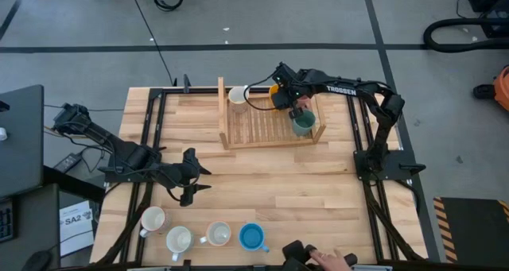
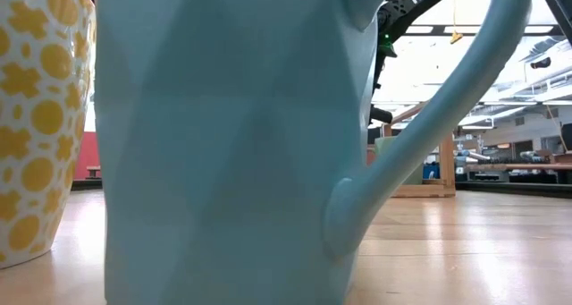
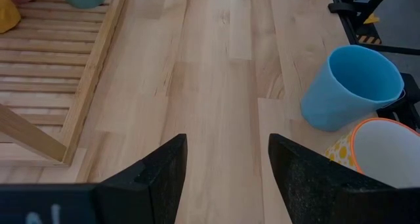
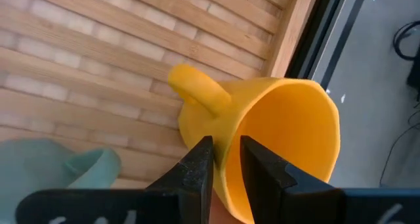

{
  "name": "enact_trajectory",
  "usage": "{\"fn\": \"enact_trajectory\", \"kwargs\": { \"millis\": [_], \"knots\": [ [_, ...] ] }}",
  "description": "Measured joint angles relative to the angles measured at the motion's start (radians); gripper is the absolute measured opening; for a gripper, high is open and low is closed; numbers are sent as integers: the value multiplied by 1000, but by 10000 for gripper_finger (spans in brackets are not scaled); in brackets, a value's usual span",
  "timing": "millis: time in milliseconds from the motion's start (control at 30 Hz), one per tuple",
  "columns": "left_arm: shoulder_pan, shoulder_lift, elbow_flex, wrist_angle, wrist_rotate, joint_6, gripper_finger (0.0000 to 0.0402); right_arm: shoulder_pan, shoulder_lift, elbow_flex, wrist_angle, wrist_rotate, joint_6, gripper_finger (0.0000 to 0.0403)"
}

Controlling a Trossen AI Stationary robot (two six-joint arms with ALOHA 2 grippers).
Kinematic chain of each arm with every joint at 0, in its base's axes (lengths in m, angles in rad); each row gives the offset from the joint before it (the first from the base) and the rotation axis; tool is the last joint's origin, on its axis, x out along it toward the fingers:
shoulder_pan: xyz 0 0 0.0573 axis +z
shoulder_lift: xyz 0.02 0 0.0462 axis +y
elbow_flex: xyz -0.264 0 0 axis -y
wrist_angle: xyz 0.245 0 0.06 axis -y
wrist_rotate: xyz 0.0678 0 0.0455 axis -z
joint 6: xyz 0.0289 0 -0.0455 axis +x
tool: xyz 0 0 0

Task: Place coffee mugs
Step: Put the yellow mug on the shelf

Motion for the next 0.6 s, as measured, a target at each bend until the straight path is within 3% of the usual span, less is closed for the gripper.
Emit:
{"fn": "enact_trajectory", "kwargs": {
  "millis": [300, 600],
  "knots": [
    [0, 0, 0, 0, 0, 0, 222, 0, 0, 0, 1, 0, 22, 85],
    [0, 0, 0, 0, 0, 0, 222, 1, 0, 0, -13, 46, 23, 120]
  ]
}}
